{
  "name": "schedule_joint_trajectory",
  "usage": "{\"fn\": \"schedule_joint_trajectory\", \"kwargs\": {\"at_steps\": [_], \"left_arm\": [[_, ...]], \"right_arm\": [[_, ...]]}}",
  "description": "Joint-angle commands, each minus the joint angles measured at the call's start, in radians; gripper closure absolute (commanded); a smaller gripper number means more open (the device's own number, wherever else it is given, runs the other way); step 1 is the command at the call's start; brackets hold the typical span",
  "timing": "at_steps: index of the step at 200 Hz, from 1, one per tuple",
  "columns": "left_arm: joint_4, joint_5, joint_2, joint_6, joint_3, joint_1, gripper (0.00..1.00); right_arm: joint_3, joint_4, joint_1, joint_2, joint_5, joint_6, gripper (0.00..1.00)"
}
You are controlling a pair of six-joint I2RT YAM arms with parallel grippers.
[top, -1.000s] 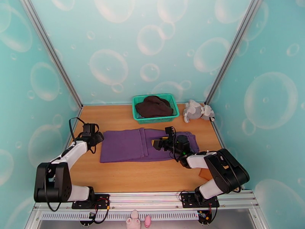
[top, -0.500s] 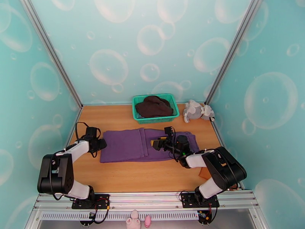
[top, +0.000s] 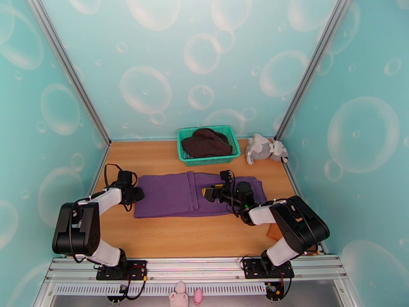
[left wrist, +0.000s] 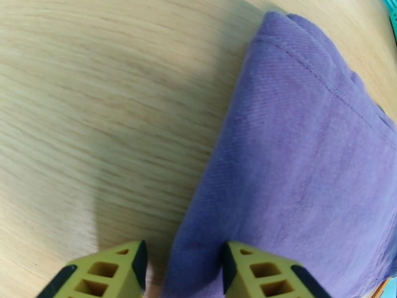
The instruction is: Fold and stack the trousers
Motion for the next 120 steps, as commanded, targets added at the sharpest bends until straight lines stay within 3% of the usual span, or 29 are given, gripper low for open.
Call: {"fn": "schedule_joint_trajectory", "kwargs": {"at_steps": [1, 12, 45, 71, 120], "left_arm": [[0.016, 0.038, 0.057, 0.0, -0.006, -0.008, 0.77], [-0.006, 0.028, 0.056, 0.002, 0.007, -0.008, 0.88], [-0.115, -0.04, -0.001, 0.001, 0.078, -0.013, 1.0], [-0.263, -0.155, -0.048, 0.007, 0.201, -0.023, 1.0], [-0.45, -0.311, -0.08, 0.045, 0.352, -0.022, 1.0]], "right_arm": [[-0.004, -0.011, -0.001, -0.042, 0.024, -0.018, 0.01], [-0.01, -0.012, 0.0, -0.051, 0.032, -0.019, 0.01], [-0.015, -0.054, -0.003, -0.073, 0.084, -0.031, 0.01], [0.007, -0.181, -0.005, -0.09, 0.187, -0.049, 0.01], [-0.017, -0.183, -0.016, -0.13, 0.236, -0.048, 0.01]]}}
